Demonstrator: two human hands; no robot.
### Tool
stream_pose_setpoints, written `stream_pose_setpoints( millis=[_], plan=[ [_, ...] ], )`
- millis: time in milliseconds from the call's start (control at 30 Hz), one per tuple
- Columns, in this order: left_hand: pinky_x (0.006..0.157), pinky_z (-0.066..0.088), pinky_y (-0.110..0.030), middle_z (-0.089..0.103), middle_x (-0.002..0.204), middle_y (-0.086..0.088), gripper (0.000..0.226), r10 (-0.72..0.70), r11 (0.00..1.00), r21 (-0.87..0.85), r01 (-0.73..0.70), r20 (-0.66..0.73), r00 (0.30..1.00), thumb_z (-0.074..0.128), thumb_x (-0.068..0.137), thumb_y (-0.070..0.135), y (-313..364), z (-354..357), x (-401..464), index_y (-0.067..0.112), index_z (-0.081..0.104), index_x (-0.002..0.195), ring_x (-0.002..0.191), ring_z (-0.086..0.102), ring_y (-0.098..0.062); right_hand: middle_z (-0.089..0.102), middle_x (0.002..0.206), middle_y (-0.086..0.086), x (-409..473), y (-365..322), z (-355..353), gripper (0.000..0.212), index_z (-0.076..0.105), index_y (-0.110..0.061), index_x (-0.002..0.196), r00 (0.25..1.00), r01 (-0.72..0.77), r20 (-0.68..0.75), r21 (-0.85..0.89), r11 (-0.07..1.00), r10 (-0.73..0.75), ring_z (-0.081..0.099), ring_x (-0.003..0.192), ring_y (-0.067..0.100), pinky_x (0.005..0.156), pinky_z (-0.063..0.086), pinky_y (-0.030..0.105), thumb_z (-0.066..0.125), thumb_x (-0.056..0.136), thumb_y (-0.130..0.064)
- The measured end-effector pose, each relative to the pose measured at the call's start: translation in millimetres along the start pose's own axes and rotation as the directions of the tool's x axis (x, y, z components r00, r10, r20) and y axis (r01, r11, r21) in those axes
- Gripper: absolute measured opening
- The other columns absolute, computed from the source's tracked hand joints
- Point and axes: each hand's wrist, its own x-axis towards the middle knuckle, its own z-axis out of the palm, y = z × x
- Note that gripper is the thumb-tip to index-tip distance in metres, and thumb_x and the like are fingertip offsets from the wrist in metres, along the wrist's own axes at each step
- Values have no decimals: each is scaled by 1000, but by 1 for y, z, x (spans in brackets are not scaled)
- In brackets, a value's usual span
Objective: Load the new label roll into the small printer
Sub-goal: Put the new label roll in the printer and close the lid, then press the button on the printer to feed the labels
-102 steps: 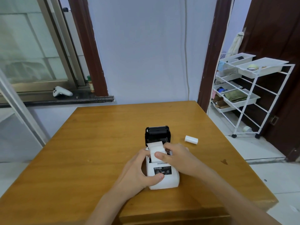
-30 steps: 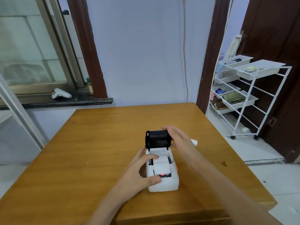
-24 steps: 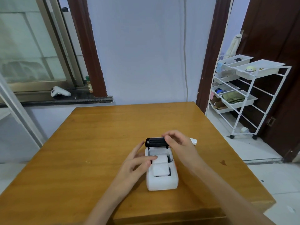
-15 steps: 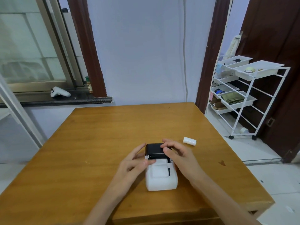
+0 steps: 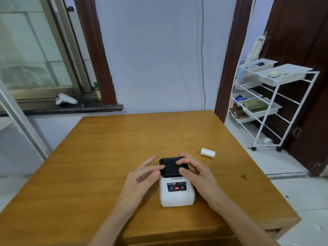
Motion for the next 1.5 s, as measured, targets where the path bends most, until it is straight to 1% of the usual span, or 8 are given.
stream_pose_setpoints(
  millis=[233, 600, 767, 967, 1133, 1267, 1367, 1500],
  plan=[
    [101, 46, -22, 52, 142, 23, 25, 3, 995, 100, -9, 59, 998, 62, 89, 32, -4, 3, 0, 36, 79, 108, 125, 53, 7, 53, 137, -19, -1, -2, -7, 29, 76, -18, 105, 999, -31, 26, 72, 997, 30, 56, 110, -17, 79, 51, 13, 50, 98, -7],
    [91, 50, -12, 55, 143, 17, 29, 28, 992, 119, -32, 34, 999, 63, 96, 15, -10, 5, 2, 37, 78, 105, 125, 55, 5, 52, 141, -17, 0, -5, -13, 24, 77, -21, 106, 996, -65, 64, 36, 997, 62, 63, 109, -4, 97, 53, 44, 58, 95, -10],
    [97, 49, -15, 51, 142, 23, 30, 44, 981, 188, -50, 38, 998, 64, 96, 14, -12, 5, 0, 38, 77, 108, 127, 52, 9, 52, 139, -19, 0, -4, -14, 24, 76, -19, 108, 995, -63, 73, 26, 998, 61, 60, 114, -6, 94, 55, 30, 57, 96, -10],
    [99, 50, -19, 49, 145, 21, 31, 44, 982, 181, -54, 58, 997, 65, 95, 13, -14, 3, -1, 38, 77, 110, 128, 51, 9, 49, 138, -26, -2, -3, -14, 26, 76, -27, 108, 993, -79, 87, 0, 997, 79, 53, 124, -4, 102, 50, 31, 57, 96, -14],
    [100, 49, -20, 47, 147, 23, 29, 38, 980, 193, -51, 73, 997, 68, 93, 19, -11, 3, -2, 38, 75, 114, 132, 49, 3, 53, 138, -18, -4, -1, -19, 35, 62, -27, 130, 993, -88, 79, -17, 996, 89, 50, 125, -7, 107, 44, 28, 57, 96, -20],
    [116, 38, -40, 29, 156, 30, 67, -12, 906, 419, -55, 156, 988, 67, 77, 61, -5, 6, -6, 63, 41, 138, 142, 33, 3, 50, 143, -15, -10, -4, -17, 54, 42, -30, 146, 988, -117, 100, -34, 993, 120, 48, 122, -11, 96, 45, 14, 58, 95, -25],
    [120, 28, -38, 17, 161, 25, 97, -76, 828, 558, -55, 210, 975, 72, 70, 65, 2, 12, -9, 71, 4, 138, 145, 22, 0, 44, 140, -24, -17, -3, -11, 66, 28, -32, 151, 976, -136, 167, -56, 989, 143, 47, 114, -21, 84, 46, 7, 60, 94, -25],
    [116, 33, -36, 24, 159, 21, 112, -102, 795, 604, -50, 215, 971, 77, 64, 65, 3, 15, -7, 73, -9, 134, 142, 29, -1, 44, 130, -29, -19, 0, -12, 78, 19, -35, 153, 964, -155, 206, -91, 984, 171, 50, 107, -25, 82, 47, 6, 63, 92, -16]
  ],
)
